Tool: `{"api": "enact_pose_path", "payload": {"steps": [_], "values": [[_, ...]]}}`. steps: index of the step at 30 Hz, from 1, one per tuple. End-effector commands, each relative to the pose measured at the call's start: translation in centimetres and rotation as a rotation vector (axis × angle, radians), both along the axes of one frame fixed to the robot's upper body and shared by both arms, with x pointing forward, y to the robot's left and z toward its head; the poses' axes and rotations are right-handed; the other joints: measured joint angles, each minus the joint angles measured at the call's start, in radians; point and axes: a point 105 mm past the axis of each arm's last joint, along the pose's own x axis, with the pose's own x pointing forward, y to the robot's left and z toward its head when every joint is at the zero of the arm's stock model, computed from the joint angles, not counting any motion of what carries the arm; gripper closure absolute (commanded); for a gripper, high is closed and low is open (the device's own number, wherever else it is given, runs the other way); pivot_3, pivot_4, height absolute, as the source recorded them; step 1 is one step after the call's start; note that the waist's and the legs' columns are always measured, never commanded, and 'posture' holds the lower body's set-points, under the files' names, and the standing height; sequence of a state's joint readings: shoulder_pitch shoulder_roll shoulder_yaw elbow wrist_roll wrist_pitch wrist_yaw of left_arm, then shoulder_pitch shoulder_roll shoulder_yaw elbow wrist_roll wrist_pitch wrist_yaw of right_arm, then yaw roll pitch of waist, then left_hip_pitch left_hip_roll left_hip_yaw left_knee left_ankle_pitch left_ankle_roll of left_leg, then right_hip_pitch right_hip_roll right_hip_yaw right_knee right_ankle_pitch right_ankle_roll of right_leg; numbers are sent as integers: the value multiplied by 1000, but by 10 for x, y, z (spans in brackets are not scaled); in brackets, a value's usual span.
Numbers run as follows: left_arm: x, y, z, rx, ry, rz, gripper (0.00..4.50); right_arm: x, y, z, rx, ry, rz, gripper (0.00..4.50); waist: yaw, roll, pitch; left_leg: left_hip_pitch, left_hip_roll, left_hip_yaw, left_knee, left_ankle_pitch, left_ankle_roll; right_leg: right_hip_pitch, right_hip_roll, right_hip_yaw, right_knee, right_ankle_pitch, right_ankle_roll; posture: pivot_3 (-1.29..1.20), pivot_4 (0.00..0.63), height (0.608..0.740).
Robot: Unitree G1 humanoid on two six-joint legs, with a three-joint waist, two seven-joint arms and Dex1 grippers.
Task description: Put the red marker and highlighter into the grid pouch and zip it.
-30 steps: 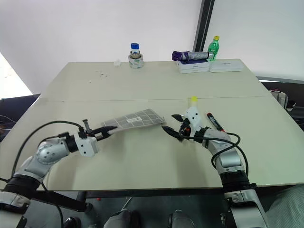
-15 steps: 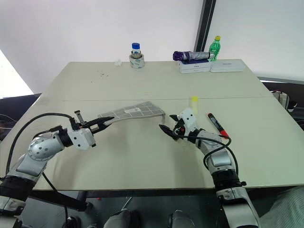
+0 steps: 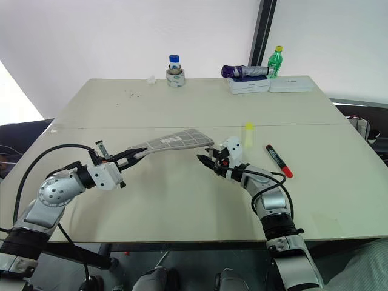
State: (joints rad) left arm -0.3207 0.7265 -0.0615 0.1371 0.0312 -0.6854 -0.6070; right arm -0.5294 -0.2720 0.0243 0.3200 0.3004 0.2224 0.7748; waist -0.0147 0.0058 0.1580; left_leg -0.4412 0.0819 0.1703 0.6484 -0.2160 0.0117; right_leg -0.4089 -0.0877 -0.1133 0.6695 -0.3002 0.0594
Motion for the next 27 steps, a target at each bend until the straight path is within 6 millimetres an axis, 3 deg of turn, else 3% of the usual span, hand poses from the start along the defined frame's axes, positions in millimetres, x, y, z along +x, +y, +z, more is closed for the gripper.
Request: {"api": "enact_pose_path", "payload": {"steps": [1,2,6,11,14,19,24,27], "values": [[-3,0,8,-6,-41,-7,4500,0,4,20,38,-51,20,4197,-1,0,0,0,0,0,0,0,0,0,0,0,0,0,0,0,150,740],[-3,0,8,-7,-40,-6,4500,-1,3,18,28,-48,18,4479,-1,0,0,0,0,0,0,0,0,0,0,0,0,0,0,0,150,740],[-3,2,-1,7,-21,4,4500,2,-7,14,-104,-90,-22,4479,0,0,0,0,0,0,0,0,0,0,0,0,0,0,0,0,150,740],[-8,-1,-34,51,52,14,4500,-2,-5,12,-329,-141,19,4479,-2,0,0,0,0,0,-1,0,0,-1,0,0,0,0,0,0,150,740],[-11,-10,-49,29,95,3,4500,-15,15,6,-423,-169,112,4479,-2,0,0,0,0,0,-1,0,0,-1,0,0,0,0,0,0,150,740],[-8,-22,-51,-17,106,15,4500,-26,33,-1,-524,-202,198,4479,0,0,0,0,1,0,0,-2,2,-1,0,0,0,0,0,0,150,740],[-5,-30,-53,-27,108,19,4500,-37,53,-2,-550,-237,298,4479,1,0,0,0,0,0,0,-3,4,-1,0,0,0,0,0,0,150,740],[0,-36,-55,-26,113,27,4500,-51,75,4,-518,-265,379,4479,1,0,0,0,1,0,0,-3,4,-1,0,0,0,0,0,0,150,740]]}}
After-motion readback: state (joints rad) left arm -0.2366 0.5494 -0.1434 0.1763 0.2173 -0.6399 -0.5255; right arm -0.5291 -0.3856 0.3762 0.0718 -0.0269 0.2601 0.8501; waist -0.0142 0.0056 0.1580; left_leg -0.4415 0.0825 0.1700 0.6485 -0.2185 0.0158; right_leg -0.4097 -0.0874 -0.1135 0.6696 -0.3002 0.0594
